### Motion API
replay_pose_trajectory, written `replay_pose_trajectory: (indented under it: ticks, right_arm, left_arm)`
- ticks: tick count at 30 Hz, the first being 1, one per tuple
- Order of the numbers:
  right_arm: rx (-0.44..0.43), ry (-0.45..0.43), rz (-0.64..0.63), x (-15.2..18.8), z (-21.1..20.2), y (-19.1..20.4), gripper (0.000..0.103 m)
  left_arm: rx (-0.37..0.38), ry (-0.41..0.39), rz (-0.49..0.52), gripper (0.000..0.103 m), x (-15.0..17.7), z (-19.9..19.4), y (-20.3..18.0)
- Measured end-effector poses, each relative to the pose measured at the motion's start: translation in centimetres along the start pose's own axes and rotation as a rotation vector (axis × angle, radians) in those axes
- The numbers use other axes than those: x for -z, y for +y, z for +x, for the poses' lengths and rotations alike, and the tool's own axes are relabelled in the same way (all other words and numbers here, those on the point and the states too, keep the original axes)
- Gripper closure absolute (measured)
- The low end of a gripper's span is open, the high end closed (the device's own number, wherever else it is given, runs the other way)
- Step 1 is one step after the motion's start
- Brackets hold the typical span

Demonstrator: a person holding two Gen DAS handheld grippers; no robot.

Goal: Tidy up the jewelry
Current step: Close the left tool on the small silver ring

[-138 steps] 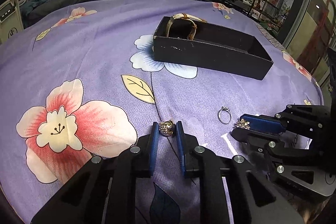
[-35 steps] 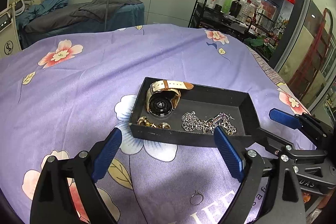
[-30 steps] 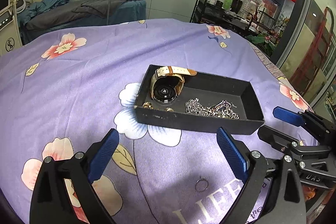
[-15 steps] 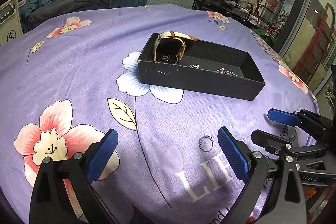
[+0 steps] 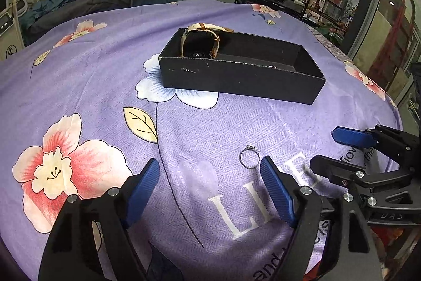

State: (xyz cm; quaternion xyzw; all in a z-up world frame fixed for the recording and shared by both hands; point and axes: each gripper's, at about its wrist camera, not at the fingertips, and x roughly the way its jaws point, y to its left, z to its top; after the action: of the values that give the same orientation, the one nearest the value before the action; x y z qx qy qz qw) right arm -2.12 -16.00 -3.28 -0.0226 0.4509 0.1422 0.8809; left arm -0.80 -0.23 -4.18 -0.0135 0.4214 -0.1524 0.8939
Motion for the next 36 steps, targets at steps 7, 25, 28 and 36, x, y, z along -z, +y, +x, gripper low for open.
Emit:
replay_pose_trajectory:
  ticks: [7, 25, 28, 36]
  right_arm:
    - [-0.011, -0.005, 0.010, 0.0, -0.1, -0.2, 0.035]
    - [-0.023, -0.010, 0.011, 0.1, 0.0, -0.3, 0.031]
    - [-0.022, -0.010, 0.015, 0.1, 0.0, -0.1, 0.022]
    - [-0.011, -0.002, 0.008, 0.0, 0.0, 0.0, 0.022]
  left_arm:
    - [0.009, -0.004, 0.002, 0.048, -0.1, 0.2, 0.0]
    - [0.028, 0.000, 0.140, 0.085, -0.5, 1.4, -3.7]
    - [0.032, -0.002, 0.127, 0.085, -0.3, 1.2, -3.4]
    - [0.039, 0.004, 0.095, 0.085, -0.3, 0.9, -2.8]
